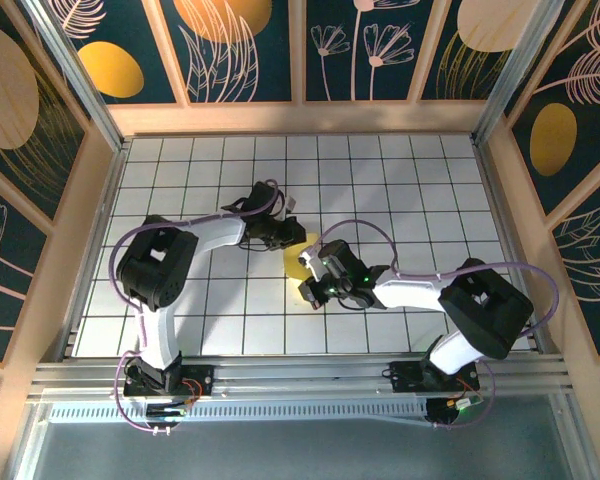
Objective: Fold a paper plane with a square sheet of paper (fold left side to right side)
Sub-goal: Third fold the triangle at the center of the table.
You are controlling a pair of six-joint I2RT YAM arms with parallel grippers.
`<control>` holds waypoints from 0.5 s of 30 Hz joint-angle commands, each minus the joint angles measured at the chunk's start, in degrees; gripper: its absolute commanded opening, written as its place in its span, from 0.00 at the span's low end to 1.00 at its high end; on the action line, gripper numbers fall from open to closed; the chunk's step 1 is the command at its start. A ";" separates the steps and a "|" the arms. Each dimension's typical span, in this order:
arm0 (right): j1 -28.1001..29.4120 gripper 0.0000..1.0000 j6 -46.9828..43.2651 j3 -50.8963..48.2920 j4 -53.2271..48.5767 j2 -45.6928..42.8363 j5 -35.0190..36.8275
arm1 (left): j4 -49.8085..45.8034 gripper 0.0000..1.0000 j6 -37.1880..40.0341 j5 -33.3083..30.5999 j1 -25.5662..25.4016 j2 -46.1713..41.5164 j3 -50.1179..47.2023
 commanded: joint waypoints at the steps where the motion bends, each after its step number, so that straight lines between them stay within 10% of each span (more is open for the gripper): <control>1: -1.32 0.00 1.73 -1.01 1.71 0.96 -3.36 | -3.39 0.10 2.52 0.35 -0.35 2.38 1.29; 15: -5.29 0.00 3.93 1.30 -0.95 3.84 -6.65 | -4.69 0.06 4.02 -3.04 -0.88 5.52 -0.30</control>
